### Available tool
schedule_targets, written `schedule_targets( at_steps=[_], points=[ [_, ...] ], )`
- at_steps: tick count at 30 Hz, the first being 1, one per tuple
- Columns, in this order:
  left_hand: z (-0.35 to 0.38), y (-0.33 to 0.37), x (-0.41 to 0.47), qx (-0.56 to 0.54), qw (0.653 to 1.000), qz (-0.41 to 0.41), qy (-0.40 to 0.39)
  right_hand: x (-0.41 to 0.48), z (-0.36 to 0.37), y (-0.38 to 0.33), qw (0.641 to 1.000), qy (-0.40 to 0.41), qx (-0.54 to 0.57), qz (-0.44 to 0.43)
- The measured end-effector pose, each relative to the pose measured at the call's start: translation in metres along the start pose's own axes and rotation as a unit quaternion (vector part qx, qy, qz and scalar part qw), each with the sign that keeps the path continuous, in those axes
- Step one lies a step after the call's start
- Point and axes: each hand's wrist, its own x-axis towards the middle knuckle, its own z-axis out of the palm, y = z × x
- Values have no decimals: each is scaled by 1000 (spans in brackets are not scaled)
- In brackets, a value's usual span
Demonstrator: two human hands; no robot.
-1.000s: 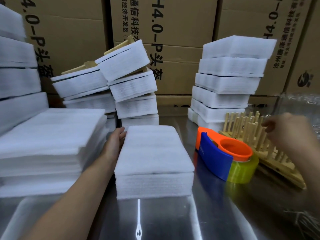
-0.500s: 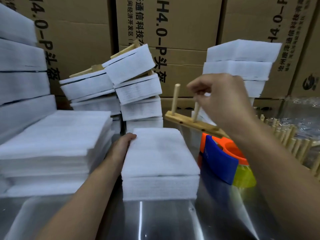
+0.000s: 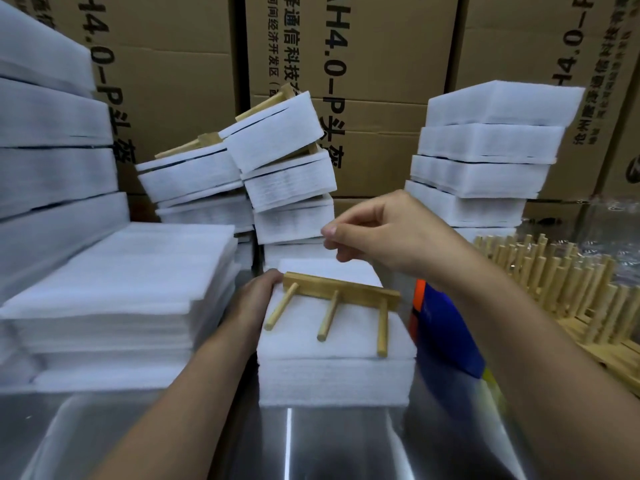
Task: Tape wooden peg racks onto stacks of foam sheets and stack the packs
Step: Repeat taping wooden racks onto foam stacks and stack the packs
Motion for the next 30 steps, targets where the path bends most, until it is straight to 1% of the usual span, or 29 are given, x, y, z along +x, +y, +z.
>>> schedule_targets(
  at_steps=[2,4,5,7,9,11,13,15,18,22,25,26,28,30],
  points=[
    [0,-1,-2,10,1000,-8,-3,4,-6,16,999,-8,-35,23],
    [-1,-2,-3,10,1000,-4,-10,4,-6,35,992,-44,-93,70],
    [-1,-3,1,6,1000,9,-16,2,-4,44,989,-57,-99,91],
    [1,-3,2,-1,999,37,-18,-5,-1,58,991,-52,-39,113],
    [2,-2,3,-16,998,49,-28,-12,-1,67,992,-59,25,106],
    [2,-1,4,-21,997,52,-46,-16,-4,71,992,-69,38,94],
    [3,1,5,-17,997,38,-61,-19,-5,73,995,-48,12,86],
    [4,3,6,0,998,31,-62,-22,-4,73,997,-11,-14,81],
    [6,4,6,-44,997,8,-55,-24,3,73,995,39,-42,77],
    [7,0,1,-90,994,17,-65,-24,18,73,991,109,-53,63],
    [4,-3,-2,-112,990,9,-83,-28,32,72,990,112,-74,31],
    [3,-3,-3,-116,989,6,-90,-29,34,71,992,109,-60,23],
    [3,-1,-5,-126,987,-1,-98,-29,34,69,993,118,4,20],
    [2,-1,-6,-138,986,-13,-97,-26,30,70,984,159,70,39]
  ],
)
